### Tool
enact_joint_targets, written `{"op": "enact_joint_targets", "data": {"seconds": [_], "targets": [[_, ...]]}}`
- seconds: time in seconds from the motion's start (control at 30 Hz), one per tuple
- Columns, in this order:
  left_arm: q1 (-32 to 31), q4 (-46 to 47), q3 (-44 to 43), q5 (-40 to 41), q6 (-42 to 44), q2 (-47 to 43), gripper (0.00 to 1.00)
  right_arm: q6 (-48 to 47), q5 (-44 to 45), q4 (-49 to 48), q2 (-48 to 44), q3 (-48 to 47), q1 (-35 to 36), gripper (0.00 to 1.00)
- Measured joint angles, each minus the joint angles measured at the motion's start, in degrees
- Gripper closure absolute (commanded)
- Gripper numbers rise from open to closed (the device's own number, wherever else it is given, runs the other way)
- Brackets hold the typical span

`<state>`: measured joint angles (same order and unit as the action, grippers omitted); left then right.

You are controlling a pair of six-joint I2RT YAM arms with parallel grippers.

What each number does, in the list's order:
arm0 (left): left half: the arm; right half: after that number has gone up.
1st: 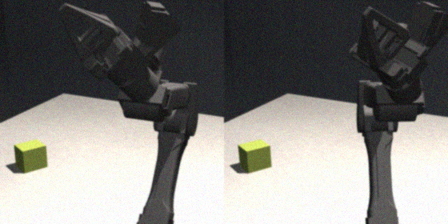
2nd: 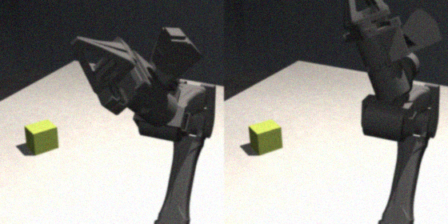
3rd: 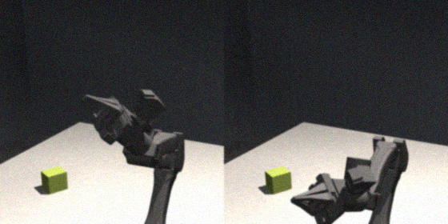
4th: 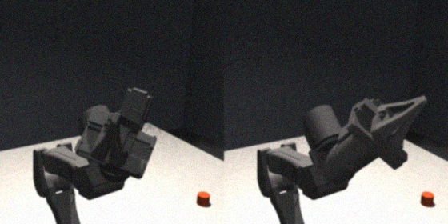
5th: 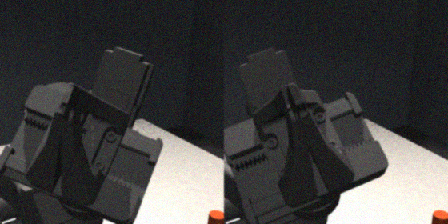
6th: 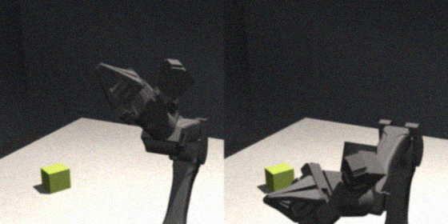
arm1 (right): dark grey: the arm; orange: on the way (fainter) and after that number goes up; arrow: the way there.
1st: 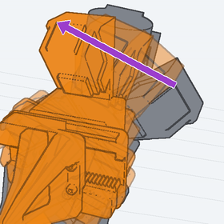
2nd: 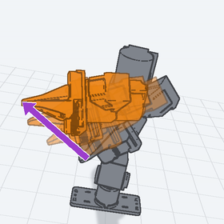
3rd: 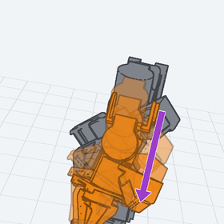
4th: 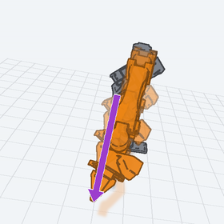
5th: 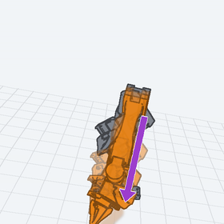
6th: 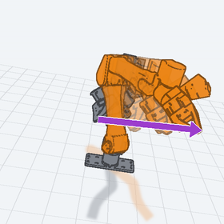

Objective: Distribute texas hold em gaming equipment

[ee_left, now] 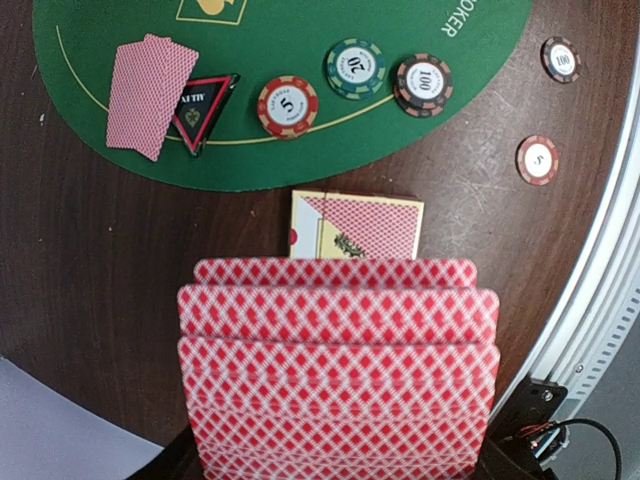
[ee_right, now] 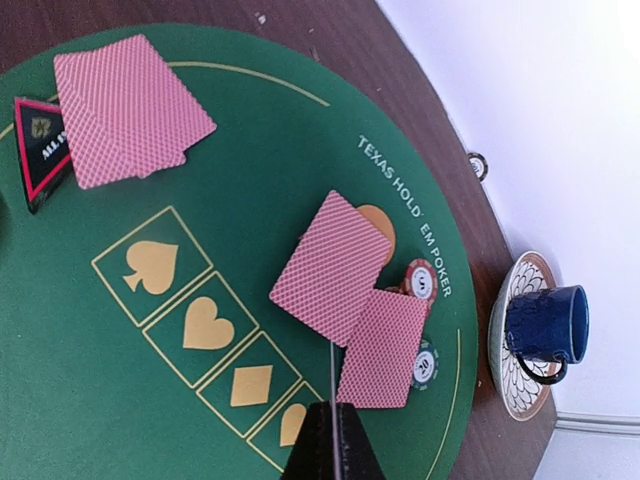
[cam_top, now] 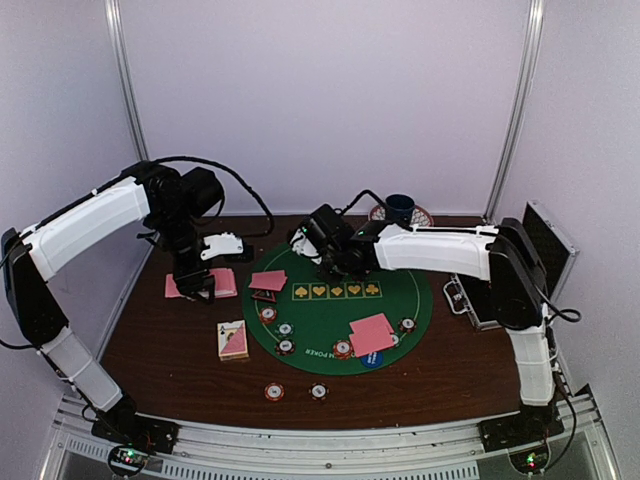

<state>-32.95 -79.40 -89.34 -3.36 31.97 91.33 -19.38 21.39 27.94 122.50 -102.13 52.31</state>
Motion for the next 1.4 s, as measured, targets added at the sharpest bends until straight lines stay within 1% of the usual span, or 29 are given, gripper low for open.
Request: {"op": "enact_joint_targets", "data": {"seconds": [0.2, 0.37, 0.5, 0.6, 0.7, 0.8, 0.87, 0.97, 1.37, 1.4], "targets": [[0.0, -0.02, 0.0, 0.0, 0.0, -0.09, 1.0, -3.54, 4.37, -1.27, 6.43, -0.76, 2.78, 1.0], [0.0, -0.02, 0.04, 0.04, 0.0, -0.68, 1.0, -4.92, 6.01, -2.14, 8.02, -0.76, 3.74, 1.0], [0.0, -0.04, 0.11, 0.13, 0.0, -0.9, 1.0, -6.71, 8.48, -4.11, 8.04, -0.76, 4.31, 0.95], [0.0, -0.04, 0.11, 0.15, 0.0, -0.92, 1.0, -8.17, 10.51, -5.68, 8.24, -0.76, 4.85, 0.85], [0.0, -0.04, 0.11, 0.17, 0.02, -0.92, 1.0, -9.49, 11.98, -6.86, 8.63, -0.61, 5.77, 0.7], [0.0, -0.04, 0.11, 0.2, 0.02, -0.92, 1.0, -10.01, 12.66, -7.28, 8.94, -0.22, 6.62, 0.54], [0.0, -0.04, 0.11, 0.17, 0.02, -0.92, 1.0, -10.14, 13.18, -7.54, 9.09, 0.11, 7.04, 0.47], [0.0, -0.04, 0.11, 0.2, 0.0, -0.92, 1.0, -9.68, 13.53, -7.67, 9.09, 0.46, 7.26, 0.42], [0.0, -0.04, 0.11, 0.72, 0.02, -0.92, 1.0, -6.21, 11.8, -8.11, 8.31, 4.33, 7.58, 0.31], [0.0, -0.04, 0.11, 0.76, 0.02, -0.92, 1.0, -6.03, 11.67, -8.02, 8.07, 4.57, 7.61, 0.28]]}}
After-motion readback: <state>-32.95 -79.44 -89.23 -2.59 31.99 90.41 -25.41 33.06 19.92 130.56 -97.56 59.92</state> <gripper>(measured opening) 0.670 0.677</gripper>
